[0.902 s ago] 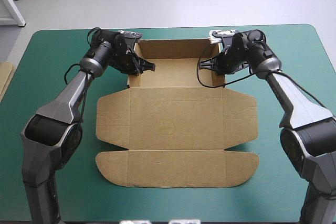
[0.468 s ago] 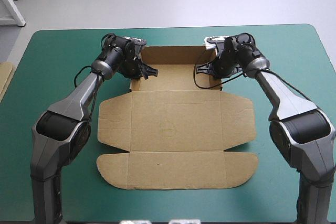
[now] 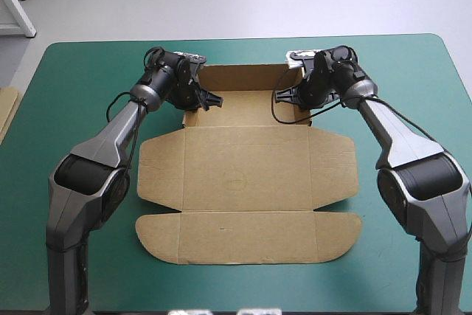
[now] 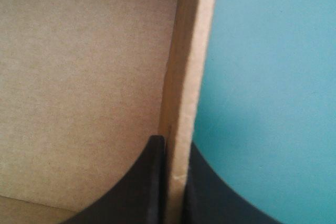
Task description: Fold the box
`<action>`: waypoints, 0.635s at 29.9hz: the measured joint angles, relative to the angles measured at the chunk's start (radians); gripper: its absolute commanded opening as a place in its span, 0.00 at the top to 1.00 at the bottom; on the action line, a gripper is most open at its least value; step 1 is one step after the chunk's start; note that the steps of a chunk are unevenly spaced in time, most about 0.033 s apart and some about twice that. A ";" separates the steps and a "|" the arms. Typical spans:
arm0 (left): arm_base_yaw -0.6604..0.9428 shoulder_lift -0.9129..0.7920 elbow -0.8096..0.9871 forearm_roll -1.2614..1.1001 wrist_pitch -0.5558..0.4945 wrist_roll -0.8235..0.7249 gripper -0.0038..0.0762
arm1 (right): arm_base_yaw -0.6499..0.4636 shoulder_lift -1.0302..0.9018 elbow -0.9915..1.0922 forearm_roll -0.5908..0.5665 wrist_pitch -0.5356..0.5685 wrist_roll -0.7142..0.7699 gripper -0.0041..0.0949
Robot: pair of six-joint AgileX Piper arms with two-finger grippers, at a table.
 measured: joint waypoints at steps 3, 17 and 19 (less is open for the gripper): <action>0.001 0.001 -0.002 -0.004 0.001 0.001 0.96 | 0.000 0.000 0.000 -0.001 0.000 0.000 0.93; 0.006 0.004 -0.017 -0.009 -0.026 0.078 0.23 | -0.013 0.026 -0.094 0.006 0.039 -0.041 0.41; 0.009 0.000 -0.017 -0.012 -0.018 0.079 0.22 | -0.016 0.026 -0.117 0.006 0.056 -0.041 0.41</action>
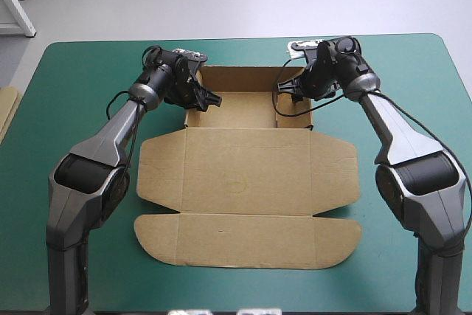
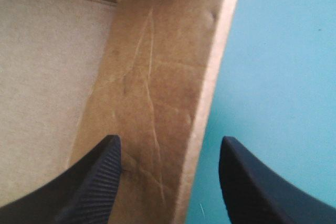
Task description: Fold the box
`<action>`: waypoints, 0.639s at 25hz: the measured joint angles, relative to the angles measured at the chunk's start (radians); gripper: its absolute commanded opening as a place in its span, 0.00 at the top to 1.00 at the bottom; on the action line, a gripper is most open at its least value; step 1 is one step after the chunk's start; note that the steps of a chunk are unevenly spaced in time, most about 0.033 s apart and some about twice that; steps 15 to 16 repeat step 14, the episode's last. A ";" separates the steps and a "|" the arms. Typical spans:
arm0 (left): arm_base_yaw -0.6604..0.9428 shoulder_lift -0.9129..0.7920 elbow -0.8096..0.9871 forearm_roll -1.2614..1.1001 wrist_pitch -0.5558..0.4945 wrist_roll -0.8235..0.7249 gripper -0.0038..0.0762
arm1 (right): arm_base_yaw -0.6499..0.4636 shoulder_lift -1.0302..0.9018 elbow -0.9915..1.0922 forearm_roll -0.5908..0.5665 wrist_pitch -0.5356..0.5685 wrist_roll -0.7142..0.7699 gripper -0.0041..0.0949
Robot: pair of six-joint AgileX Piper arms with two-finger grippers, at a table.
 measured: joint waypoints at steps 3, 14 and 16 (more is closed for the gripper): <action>0.000 -0.001 -0.012 -0.025 0.018 -0.003 0.22 | -0.002 0.000 -0.043 -0.013 0.038 0.000 0.41; -0.007 -0.123 -0.060 -0.048 0.050 -0.003 0.23 | -0.005 -0.090 -0.084 -0.067 0.107 -0.007 0.42; -0.007 -0.123 -0.060 -0.048 0.050 -0.003 0.23 | -0.005 -0.090 -0.084 -0.067 0.107 -0.007 0.42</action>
